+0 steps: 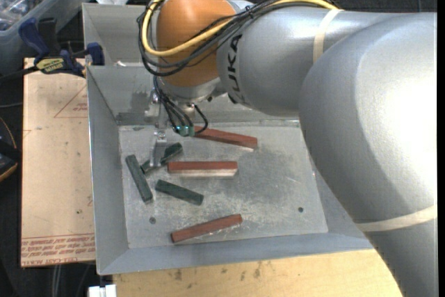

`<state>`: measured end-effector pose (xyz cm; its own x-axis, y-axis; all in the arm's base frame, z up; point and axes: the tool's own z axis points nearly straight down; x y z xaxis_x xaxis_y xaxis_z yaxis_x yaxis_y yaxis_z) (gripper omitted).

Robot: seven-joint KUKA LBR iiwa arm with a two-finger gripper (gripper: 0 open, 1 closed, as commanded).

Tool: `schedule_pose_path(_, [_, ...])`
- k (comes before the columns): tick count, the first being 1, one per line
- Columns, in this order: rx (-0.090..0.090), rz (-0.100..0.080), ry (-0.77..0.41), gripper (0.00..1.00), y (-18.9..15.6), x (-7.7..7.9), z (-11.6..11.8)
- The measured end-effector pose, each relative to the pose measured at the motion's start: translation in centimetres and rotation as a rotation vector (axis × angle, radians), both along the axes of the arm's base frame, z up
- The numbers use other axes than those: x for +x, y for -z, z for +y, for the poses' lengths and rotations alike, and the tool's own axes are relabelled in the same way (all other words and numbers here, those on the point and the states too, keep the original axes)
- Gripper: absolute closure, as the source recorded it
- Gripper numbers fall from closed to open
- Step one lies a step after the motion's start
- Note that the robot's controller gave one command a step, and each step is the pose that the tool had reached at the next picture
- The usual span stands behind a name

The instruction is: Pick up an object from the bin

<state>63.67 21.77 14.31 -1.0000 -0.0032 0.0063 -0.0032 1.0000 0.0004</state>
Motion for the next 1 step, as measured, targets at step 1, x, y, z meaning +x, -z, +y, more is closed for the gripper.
schedule_pose_path(1, [0.001, -0.007, 0.003, 0.00, -0.52, 0.22, -0.07])
